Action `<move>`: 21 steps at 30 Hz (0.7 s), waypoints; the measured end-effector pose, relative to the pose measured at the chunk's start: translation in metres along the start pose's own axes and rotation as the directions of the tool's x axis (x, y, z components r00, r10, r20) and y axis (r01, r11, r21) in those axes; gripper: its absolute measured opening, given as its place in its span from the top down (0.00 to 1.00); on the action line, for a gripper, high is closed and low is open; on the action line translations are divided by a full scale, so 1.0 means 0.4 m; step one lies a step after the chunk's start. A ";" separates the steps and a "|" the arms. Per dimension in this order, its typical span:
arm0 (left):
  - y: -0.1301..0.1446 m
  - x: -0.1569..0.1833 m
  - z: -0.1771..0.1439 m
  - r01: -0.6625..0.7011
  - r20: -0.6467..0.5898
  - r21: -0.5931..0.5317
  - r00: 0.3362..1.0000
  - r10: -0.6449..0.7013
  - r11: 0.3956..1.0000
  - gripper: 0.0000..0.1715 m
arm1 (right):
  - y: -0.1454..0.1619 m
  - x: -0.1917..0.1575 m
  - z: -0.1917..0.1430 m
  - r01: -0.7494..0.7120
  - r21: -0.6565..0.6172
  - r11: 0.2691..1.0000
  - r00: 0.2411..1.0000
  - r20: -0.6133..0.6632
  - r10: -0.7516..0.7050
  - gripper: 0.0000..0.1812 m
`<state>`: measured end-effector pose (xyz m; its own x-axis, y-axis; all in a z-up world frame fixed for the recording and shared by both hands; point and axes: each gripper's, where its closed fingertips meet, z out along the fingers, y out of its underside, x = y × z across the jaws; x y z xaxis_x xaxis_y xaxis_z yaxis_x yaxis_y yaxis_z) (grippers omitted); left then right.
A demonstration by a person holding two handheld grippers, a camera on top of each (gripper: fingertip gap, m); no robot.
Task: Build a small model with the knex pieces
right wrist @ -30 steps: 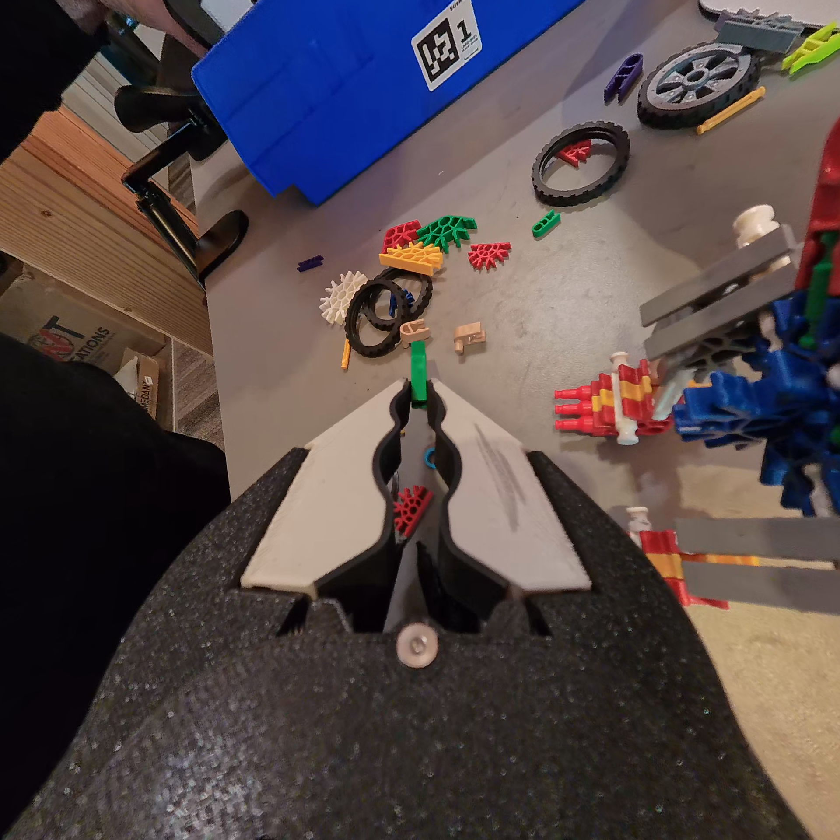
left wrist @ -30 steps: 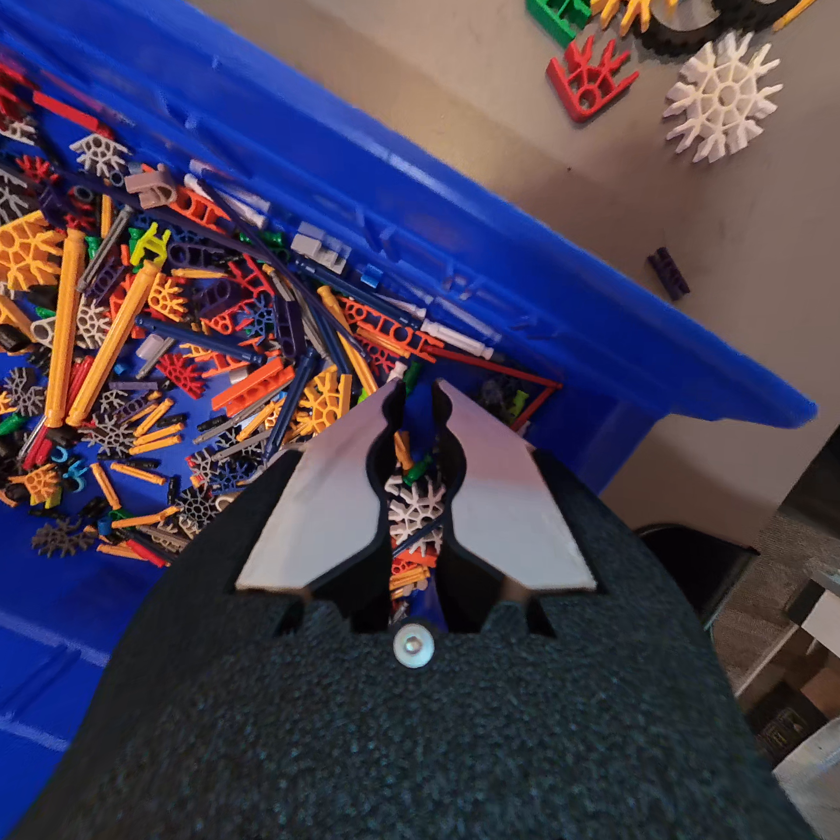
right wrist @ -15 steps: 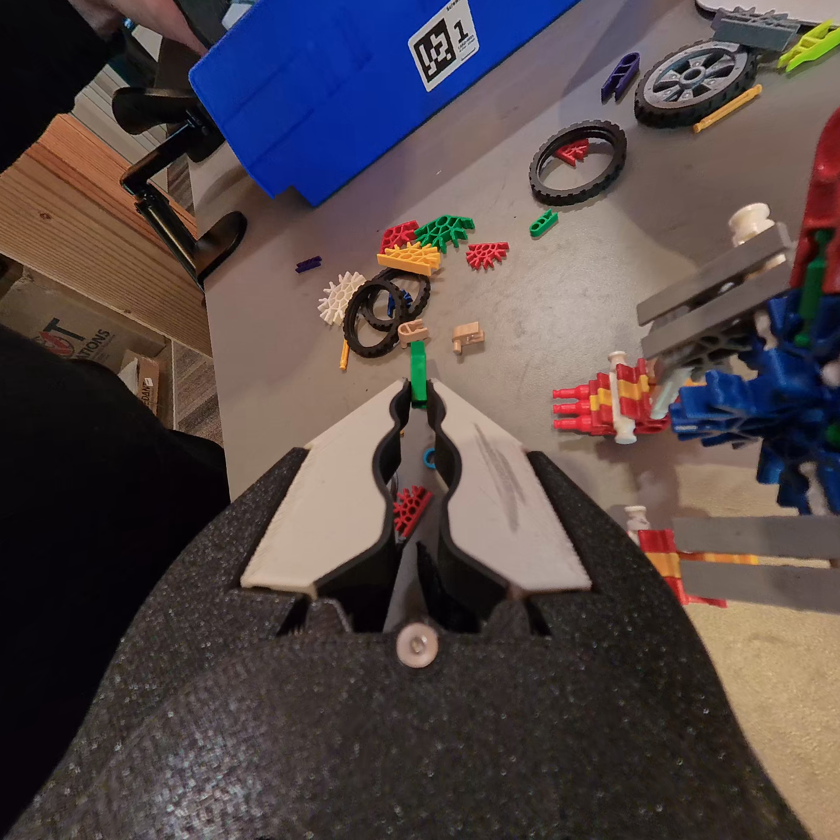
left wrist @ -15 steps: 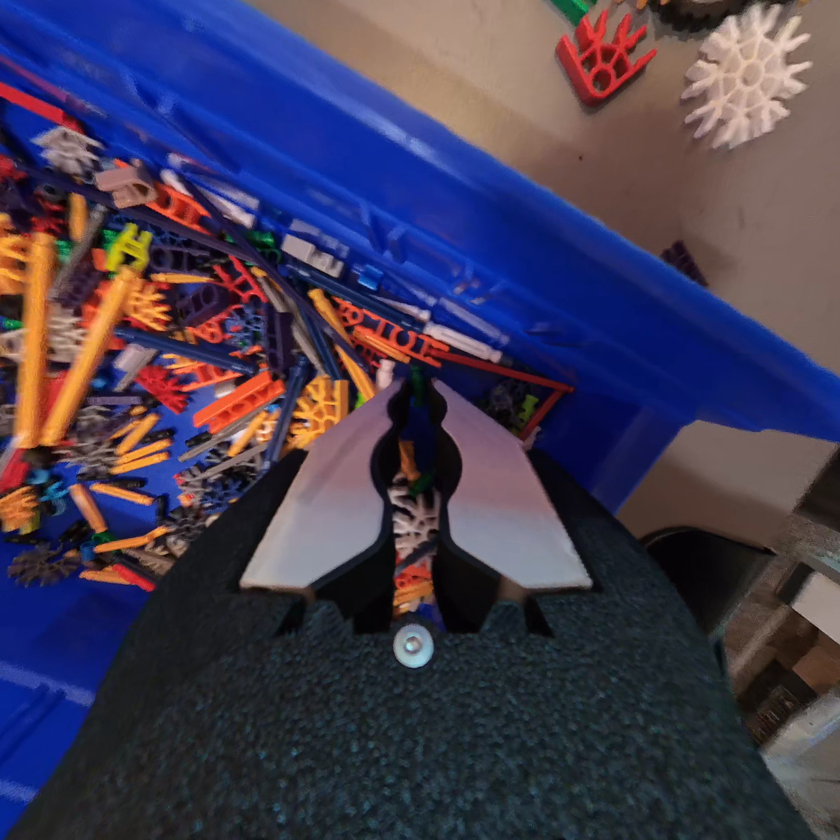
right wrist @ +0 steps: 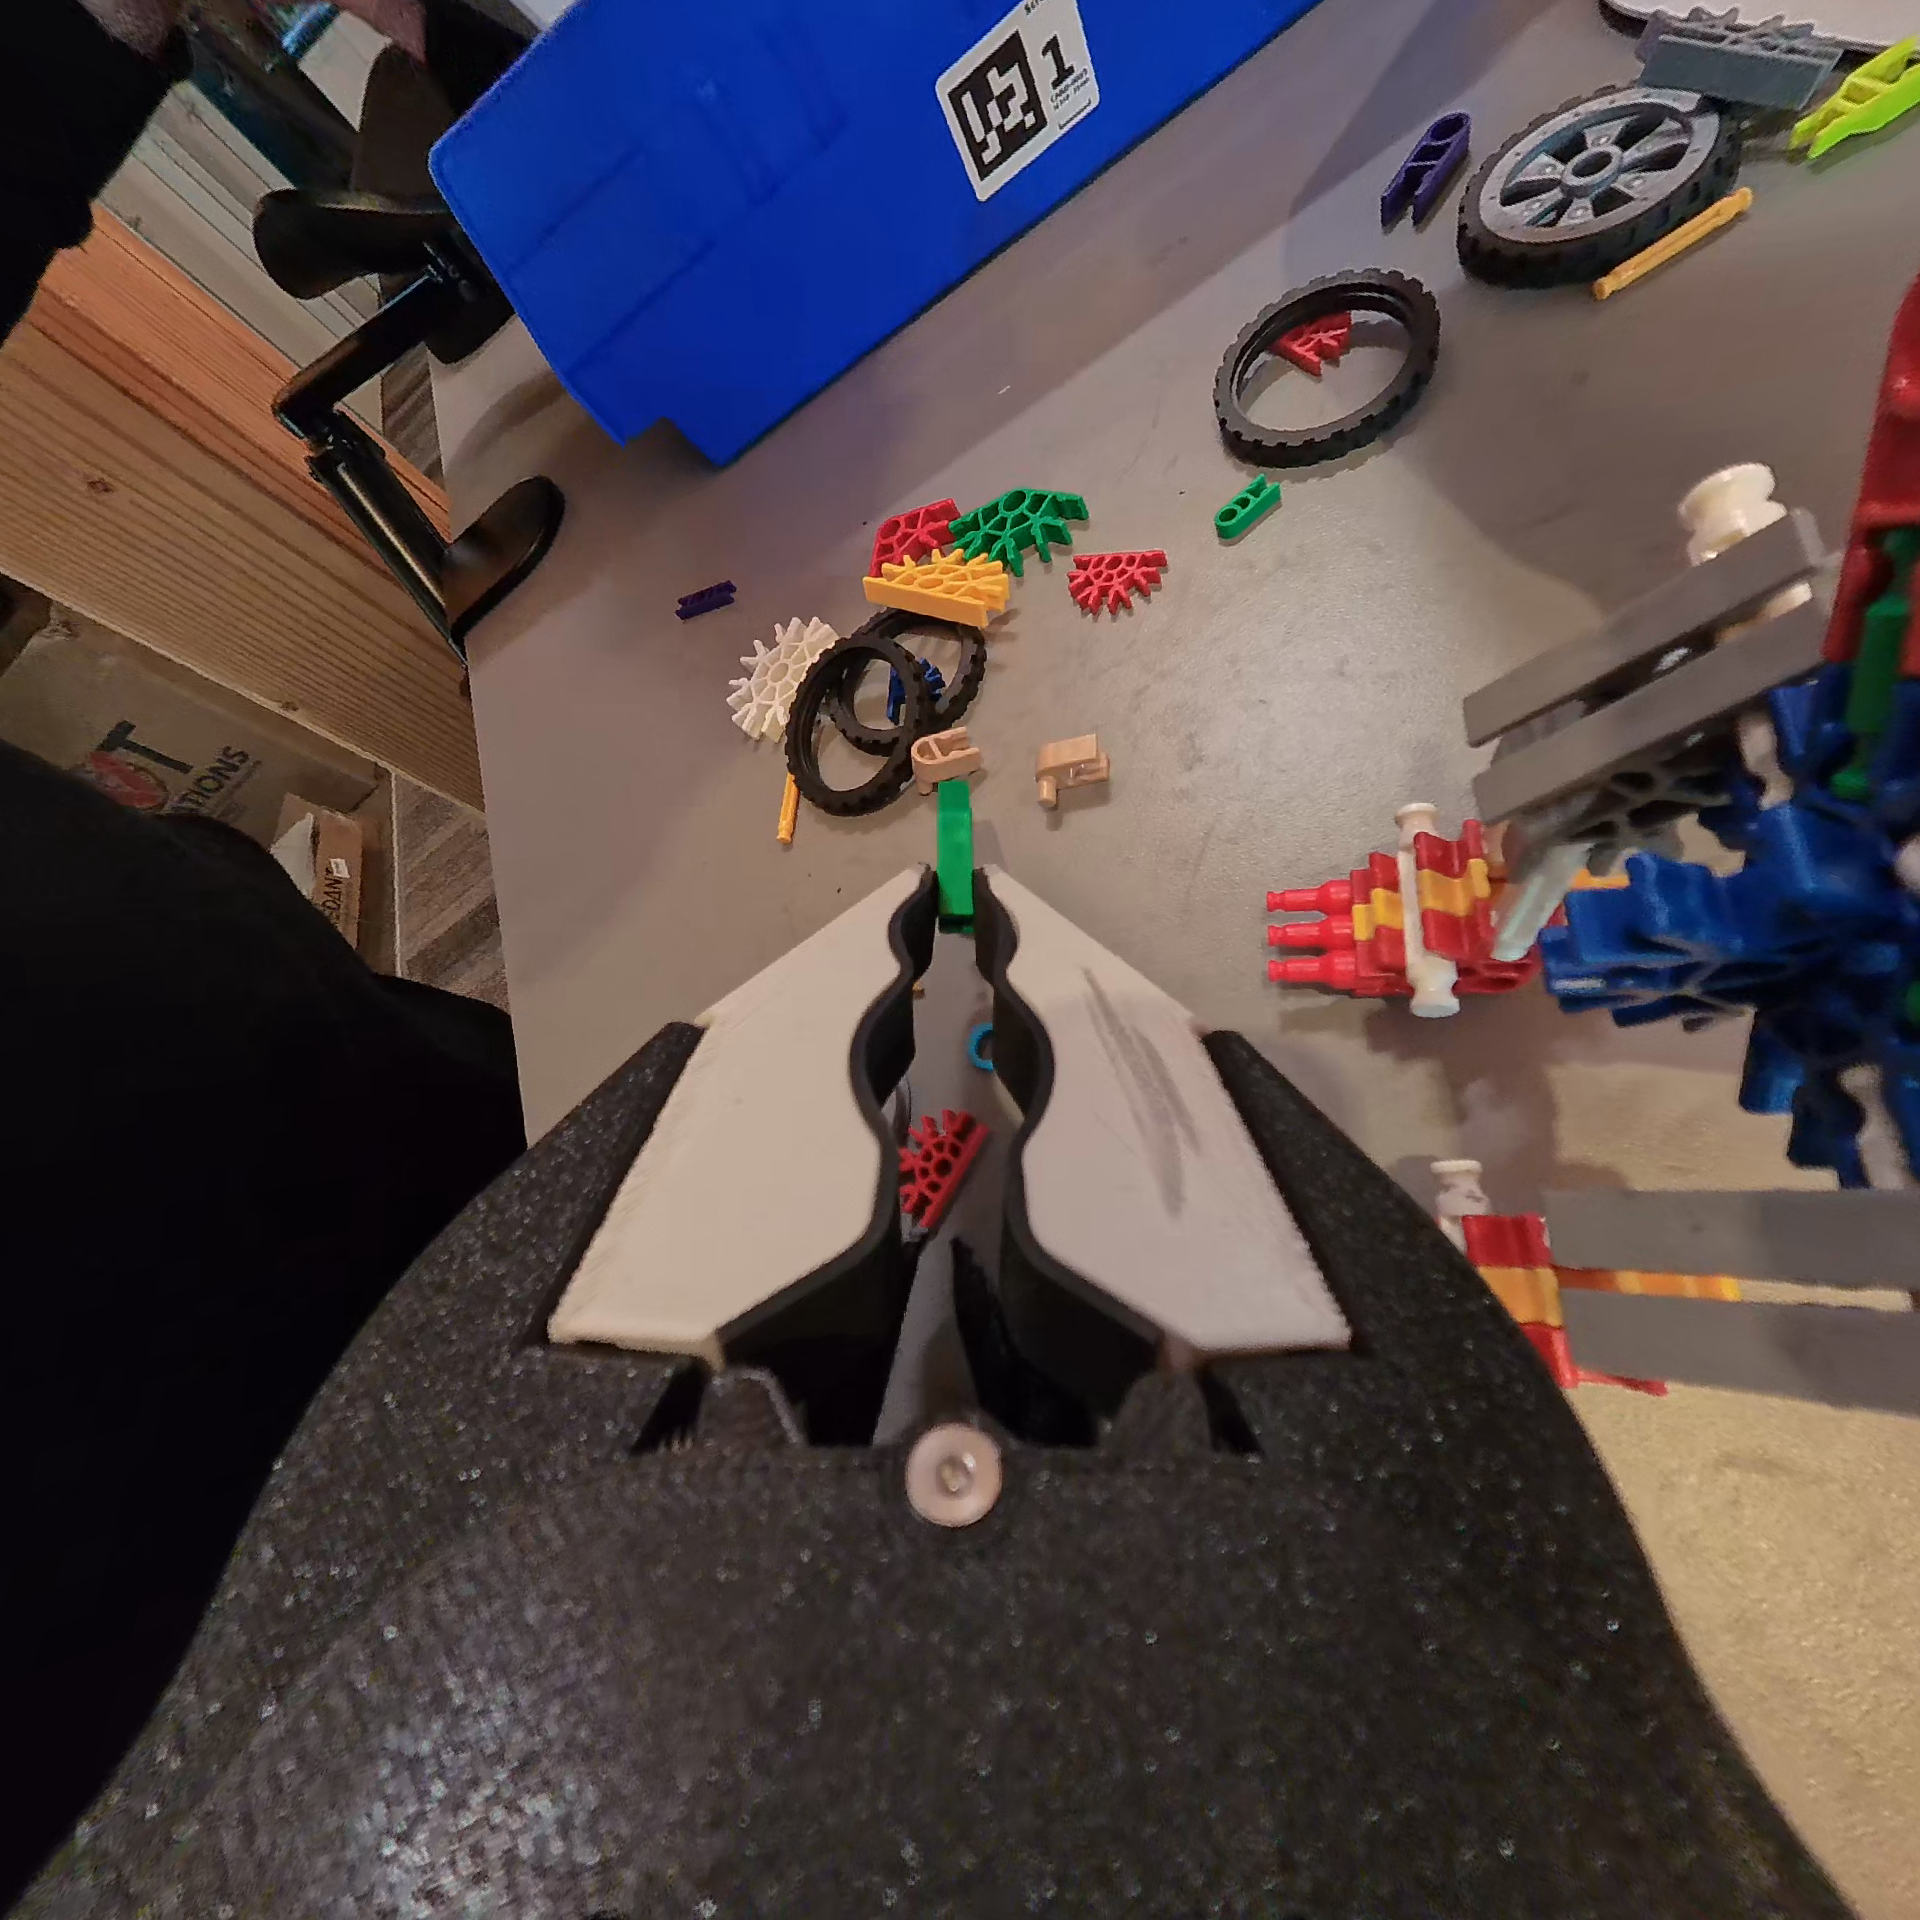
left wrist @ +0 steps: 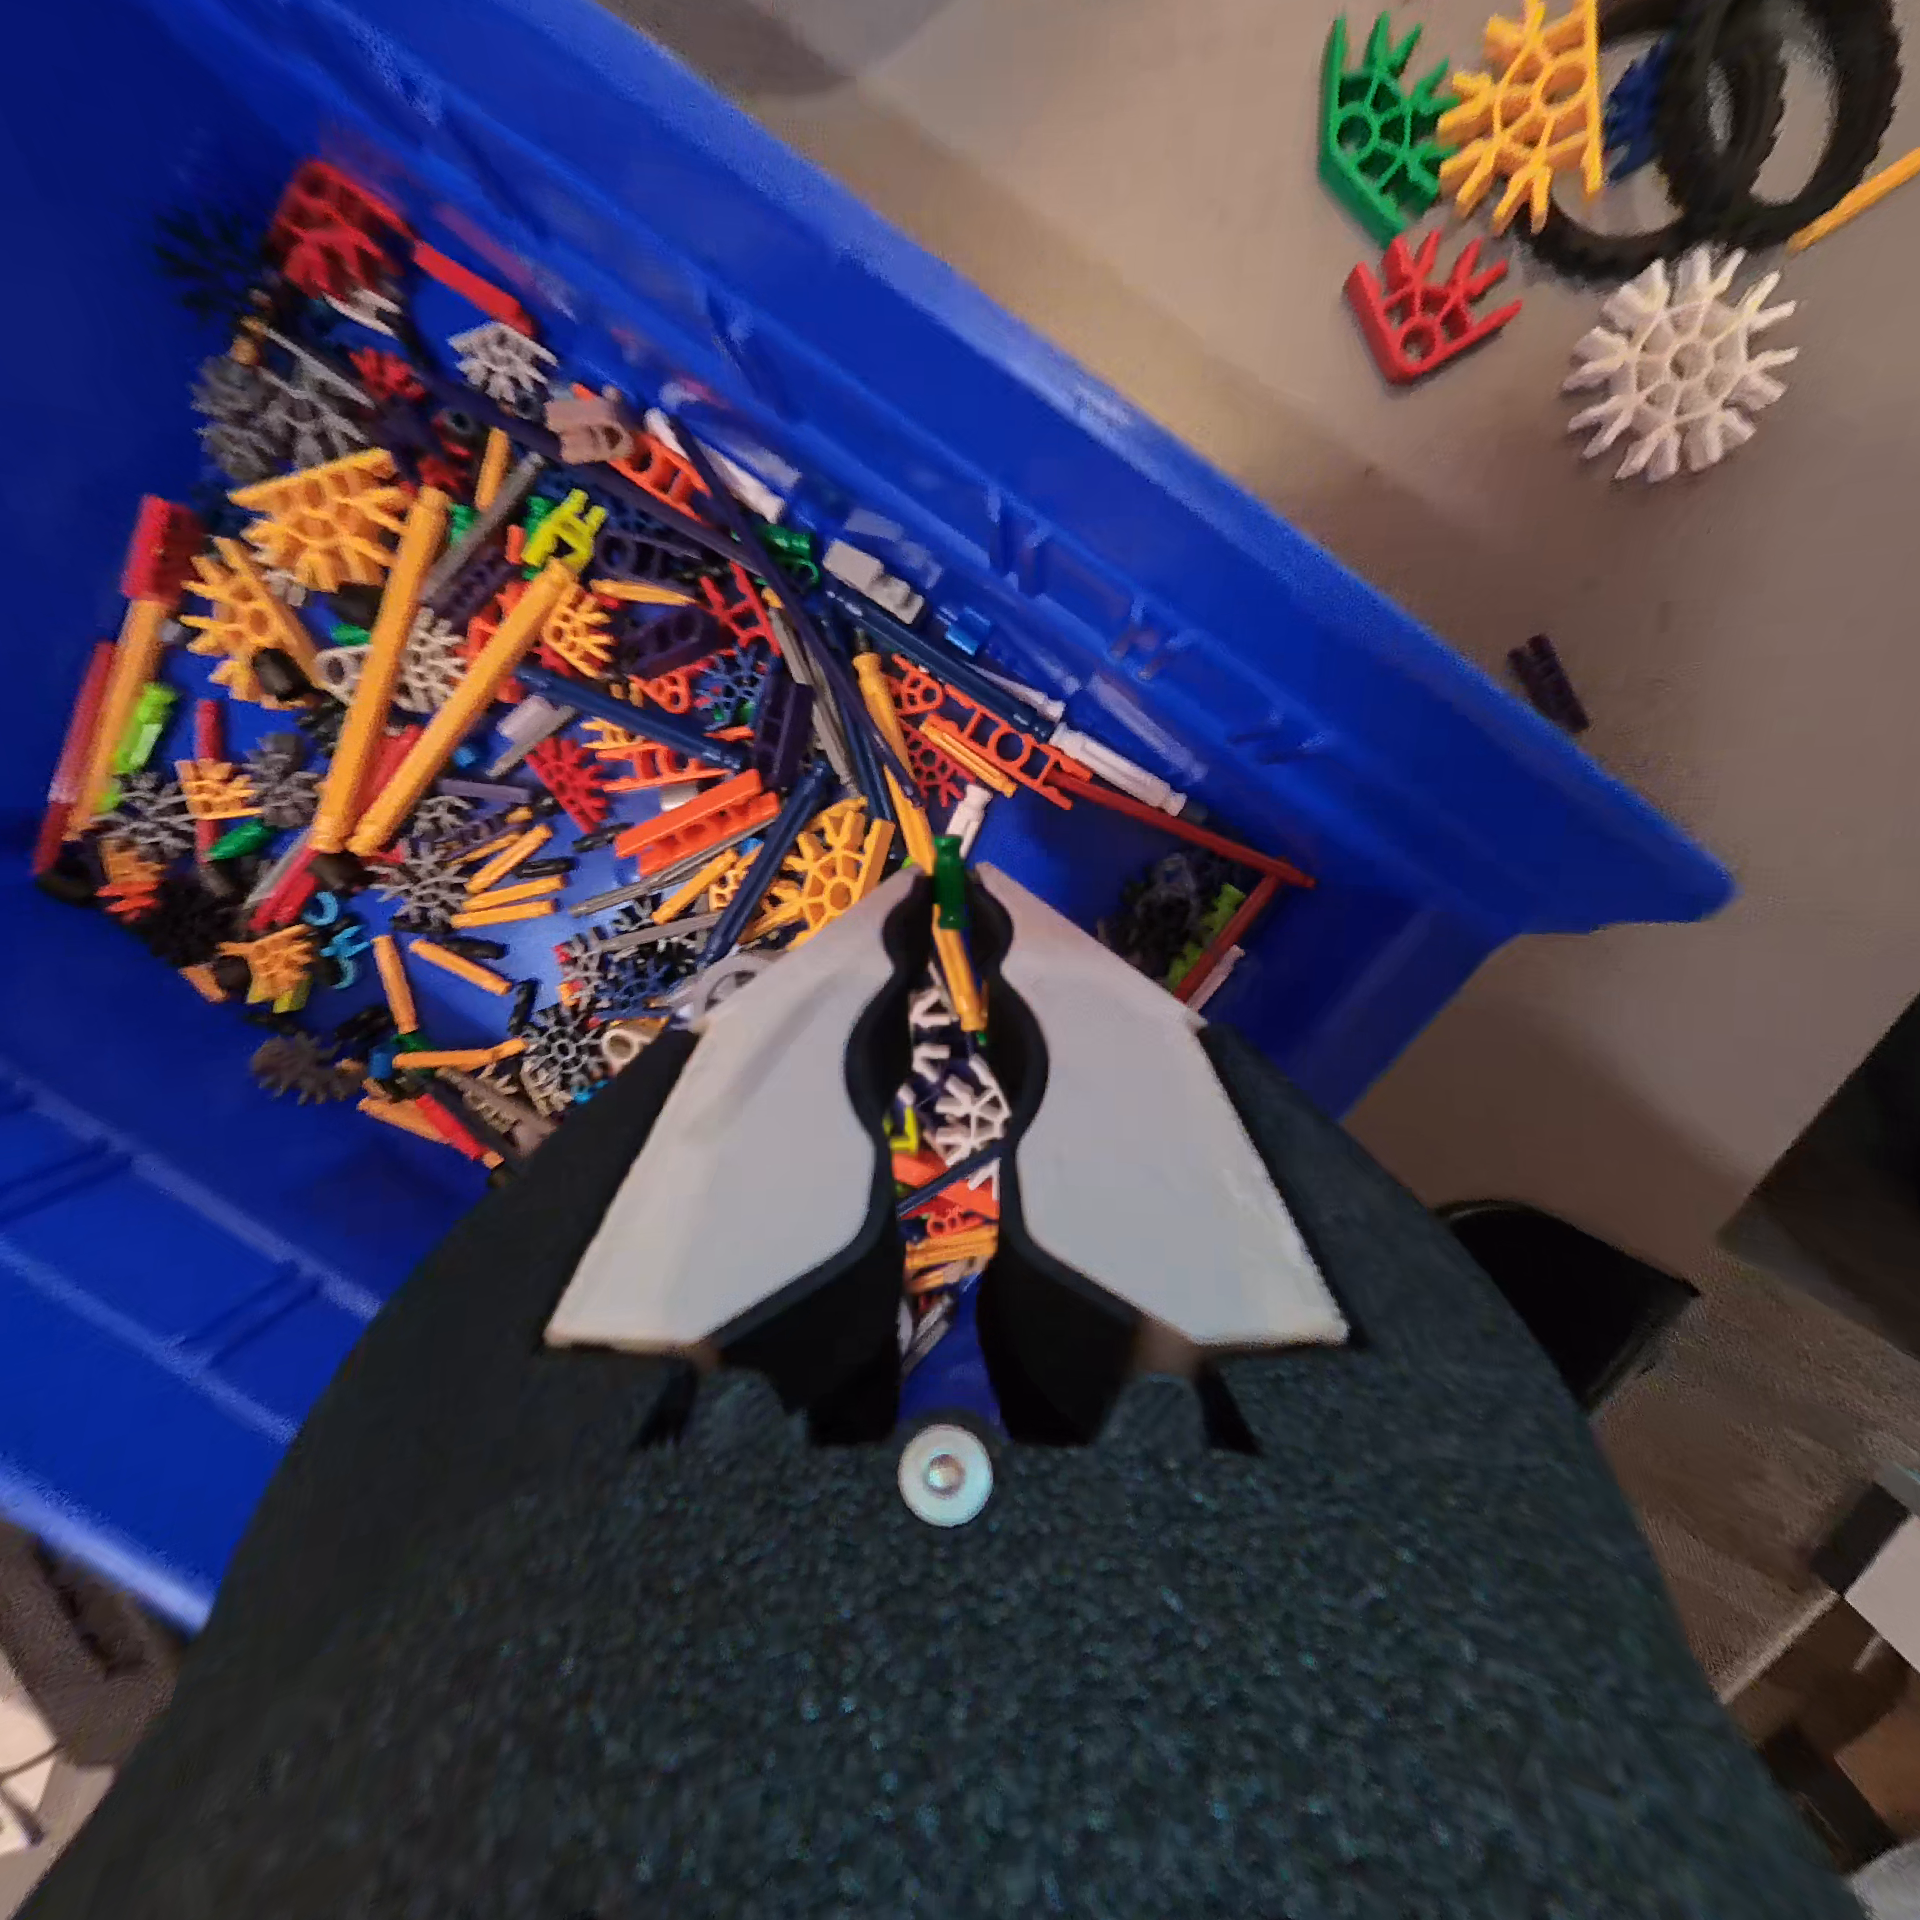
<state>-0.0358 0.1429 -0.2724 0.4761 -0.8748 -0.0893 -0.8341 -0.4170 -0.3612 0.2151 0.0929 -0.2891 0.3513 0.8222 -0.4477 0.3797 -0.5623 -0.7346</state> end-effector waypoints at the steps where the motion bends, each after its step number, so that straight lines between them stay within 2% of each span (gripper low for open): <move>1: -0.010 -0.002 -0.018 0.006 0.013 0.011 1.000 -0.006 1.000 0.98 | -0.001 0.000 -0.001 -0.001 0.003 1.000 1.000 0.002 0.001 0.97; 4: -0.055 -0.001 -0.078 -0.005 0.060 0.055 0.998 0.001 0.998 0.98 | -0.001 -0.002 -0.001 -0.002 0.001 1.000 1.000 0.008 0.002 0.97; 9: -0.157 0.050 -0.152 -0.045 0.082 0.147 0.996 0.033 0.988 0.98 | 0.003 -0.002 0.003 0.009 -0.015 1.000 1.000 -0.002 -0.009 0.96; 15: -0.274 0.166 -0.163 -0.124 0.041 0.230 0.992 0.118 0.965 0.98 | 0.003 -0.003 -0.001 0.042 -0.015 0.999 0.999 -0.023 -0.043 0.97; 21: -0.369 0.278 -0.143 -0.130 -0.035 0.316 0.988 0.149 0.940 0.98 | -0.011 0.006 -0.037 0.029 0.043 0.999 0.997 -0.067 -0.026 0.97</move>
<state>0.1242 0.0931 -0.1759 0.3367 -0.9352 -0.1094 -0.7580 -0.2003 -0.6207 0.2267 0.0959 -0.2795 0.3981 0.8290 -0.3927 0.3526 -0.5335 -0.7688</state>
